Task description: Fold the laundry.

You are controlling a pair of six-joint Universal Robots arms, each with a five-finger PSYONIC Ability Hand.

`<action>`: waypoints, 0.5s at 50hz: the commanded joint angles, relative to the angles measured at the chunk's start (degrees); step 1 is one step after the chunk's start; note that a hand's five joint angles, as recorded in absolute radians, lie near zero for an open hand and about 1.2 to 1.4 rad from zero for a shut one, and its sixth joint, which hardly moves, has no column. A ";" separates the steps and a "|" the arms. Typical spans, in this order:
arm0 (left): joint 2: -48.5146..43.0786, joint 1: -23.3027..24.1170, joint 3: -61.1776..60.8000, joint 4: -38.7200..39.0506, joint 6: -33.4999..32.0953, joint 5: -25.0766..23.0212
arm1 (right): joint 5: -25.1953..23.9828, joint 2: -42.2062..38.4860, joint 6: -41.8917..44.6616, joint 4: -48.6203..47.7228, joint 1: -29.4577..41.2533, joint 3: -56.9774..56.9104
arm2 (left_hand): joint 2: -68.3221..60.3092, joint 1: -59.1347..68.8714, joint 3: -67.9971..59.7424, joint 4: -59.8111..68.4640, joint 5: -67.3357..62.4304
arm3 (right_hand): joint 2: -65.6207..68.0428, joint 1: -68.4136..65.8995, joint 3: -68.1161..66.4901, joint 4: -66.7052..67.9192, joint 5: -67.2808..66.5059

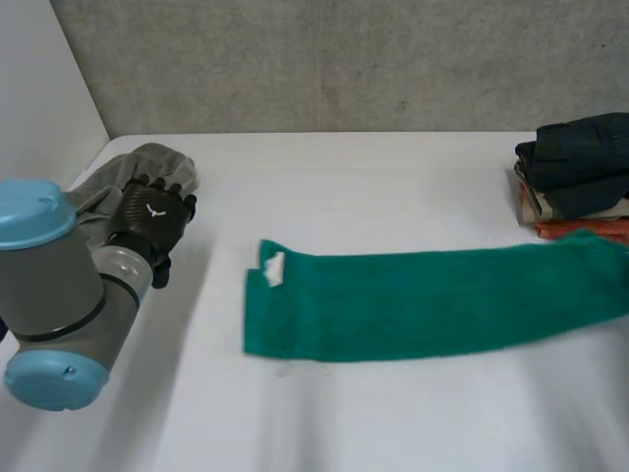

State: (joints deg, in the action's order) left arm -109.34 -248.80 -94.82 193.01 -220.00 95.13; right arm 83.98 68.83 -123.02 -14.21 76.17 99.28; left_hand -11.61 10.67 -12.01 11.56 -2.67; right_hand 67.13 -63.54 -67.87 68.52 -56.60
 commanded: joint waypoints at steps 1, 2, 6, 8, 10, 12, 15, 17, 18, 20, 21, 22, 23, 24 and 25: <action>3.43 -0.02 -1.77 0.00 0.01 -0.03 | -1.44 1.65 4.37 -1.25 8.70 -1.28 | 1.56 -0.62 1.97 -1.52 2.63 | 12.87 -16.46 -12.13 11.48 -13.40; 3.95 -0.02 -2.12 0.00 0.09 -0.03 | -2.40 1.65 2.98 -2.48 14.21 -1.72 | 1.56 -0.62 1.97 -1.52 2.63 | 12.87 -16.46 -12.13 11.48 -13.40; 5.09 0.06 -2.47 -0.09 1.84 0.14 | -4.78 2.01 1.47 -5.90 25.73 -1.73 | 1.56 -0.62 1.97 -1.52 2.63 | 12.87 -16.46 -12.13 11.48 -13.40; 5.45 0.15 -2.48 -0.09 2.99 0.14 | -6.10 1.83 1.47 -7.49 31.11 -1.81 | 1.56 -0.62 1.97 -1.52 2.63 | 12.87 -16.46 -12.13 11.48 -13.40; 5.80 0.41 -2.56 -0.44 4.57 0.06 | -8.46 1.22 1.64 -10.12 39.87 -1.81 | 1.40 -0.46 1.80 -1.35 2.46 | 12.87 -16.46 -12.13 11.48 -13.40; 6.06 0.59 -2.65 -0.62 5.45 -0.03 | -9.70 0.43 1.82 -11.62 44.56 -1.81 | 1.56 -0.62 1.97 -1.52 2.63 | 12.87 -16.46 -12.13 11.48 -13.40; 6.42 0.59 -3.44 -0.62 6.25 -0.21 | -11.64 -3.87 1.91 -13.82 52.74 -1.81 | 1.56 -0.62 1.97 -1.52 2.63 | 12.87 -16.46 -12.13 11.48 -13.40; 6.59 0.68 -4.23 -0.62 6.25 -0.30 | -12.60 -7.38 2.61 -14.61 56.78 -2.07 | 1.56 -0.62 1.97 -1.52 2.63 | 12.87 -16.46 -12.13 11.48 -13.40; 6.59 0.68 -4.41 -0.62 6.25 -0.30 | -12.69 -8.44 2.87 -14.70 57.94 -2.25 | 1.56 -0.62 1.97 -1.52 2.63 | 12.87 -16.46 -12.13 11.48 -13.40; 6.50 0.77 -4.67 -0.62 6.33 -0.30 | -12.35 -10.38 3.40 -14.71 59.61 -2.51 | 1.56 -0.62 1.96 -1.52 2.63 | 12.87 -16.46 -12.13 11.48 -13.40; 6.42 0.86 -4.85 -0.62 6.34 -0.30 | -12.26 -11.87 3.84 -14.44 60.49 -2.78 | 1.56 -0.62 1.97 -1.52 2.63 | 12.87 -16.46 -12.13 11.48 -13.40; 6.33 0.86 -4.94 -0.62 6.34 -0.30 | -12.34 -12.40 3.84 -14.53 60.76 -2.69 | 1.56 -0.62 1.97 -1.52 2.63 | 9.93 -13.52 -9.19 8.55 -10.46; 6.33 0.94 -5.11 -0.62 6.34 -0.30 | -12.17 -12.67 3.75 -14.62 60.76 -2.52 | 1.56 -0.62 1.97 -1.52 2.63 | -2.92 -0.67 3.66 -4.31 2.39; 6.33 1.12 -5.20 -0.62 6.34 -0.30 | -11.56 -12.67 3.67 -14.62 60.76 -2.52 | 1.56 -0.62 1.97 -1.52 2.63 | -19.54 15.94 20.28 -20.92 19.01; 6.33 1.38 -5.38 -0.53 6.34 -0.30 | -10.94 -12.32 2.97 -14.70 60.67 -2.17 | 1.56 -0.62 1.97 -1.52 2.63 | -52.51 48.92 53.25 -53.89 51.98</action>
State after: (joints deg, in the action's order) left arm -102.84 -248.00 -99.38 192.37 -213.53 94.85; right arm 71.42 59.22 -119.93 -29.05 135.71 96.93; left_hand -11.61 10.67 -12.01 11.56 -2.67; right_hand 56.91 -55.04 -57.32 57.55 -47.16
